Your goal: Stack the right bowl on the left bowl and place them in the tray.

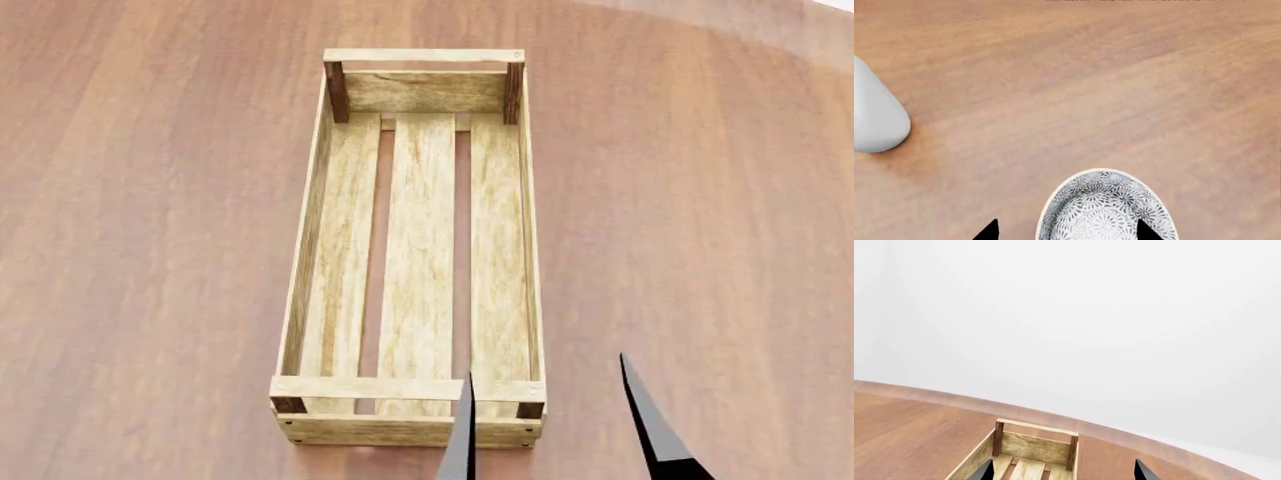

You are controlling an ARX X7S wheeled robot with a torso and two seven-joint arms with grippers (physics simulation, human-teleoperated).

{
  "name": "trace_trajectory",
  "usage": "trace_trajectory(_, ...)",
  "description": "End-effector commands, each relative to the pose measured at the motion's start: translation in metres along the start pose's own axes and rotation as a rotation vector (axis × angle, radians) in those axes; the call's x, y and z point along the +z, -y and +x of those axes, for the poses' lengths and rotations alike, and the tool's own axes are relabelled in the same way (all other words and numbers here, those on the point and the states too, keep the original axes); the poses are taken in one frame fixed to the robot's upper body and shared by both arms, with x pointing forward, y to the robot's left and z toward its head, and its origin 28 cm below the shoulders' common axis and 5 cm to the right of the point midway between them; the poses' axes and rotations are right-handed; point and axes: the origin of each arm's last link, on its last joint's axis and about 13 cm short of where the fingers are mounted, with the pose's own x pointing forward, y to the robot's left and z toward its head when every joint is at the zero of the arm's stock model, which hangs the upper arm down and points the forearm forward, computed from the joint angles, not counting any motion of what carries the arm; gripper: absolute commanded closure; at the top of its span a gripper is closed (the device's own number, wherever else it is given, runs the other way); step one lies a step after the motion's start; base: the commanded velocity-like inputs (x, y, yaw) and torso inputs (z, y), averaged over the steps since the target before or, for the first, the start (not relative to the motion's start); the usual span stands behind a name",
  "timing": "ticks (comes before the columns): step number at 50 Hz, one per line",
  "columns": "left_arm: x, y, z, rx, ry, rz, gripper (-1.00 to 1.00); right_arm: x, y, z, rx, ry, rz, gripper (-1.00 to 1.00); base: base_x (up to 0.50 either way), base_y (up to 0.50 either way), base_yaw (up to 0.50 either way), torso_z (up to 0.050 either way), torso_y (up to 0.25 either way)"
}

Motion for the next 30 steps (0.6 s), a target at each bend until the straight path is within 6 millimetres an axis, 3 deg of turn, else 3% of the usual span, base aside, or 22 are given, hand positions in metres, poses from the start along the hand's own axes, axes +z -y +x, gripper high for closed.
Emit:
trace_trajectory(1, -0.0020, -0.0041, 0.0016, 0.011, 0.020, -0.013, -1.00, 0.0004, 0.0007, 0.0018, -0.002, 0.015, -0.011, -1.00, 0.00, 0.00, 0.00, 0.000, 0.000)
trace_trajectory(30, -0.0005, -0.0071, 0.0015, -0.044, -0.047, -0.198, -1.00, 0.0001, 0.0000, 0.0009, 0.004, 0.009, -0.011, -1.00, 0.00, 0.00, 0.00, 0.000, 0.000)
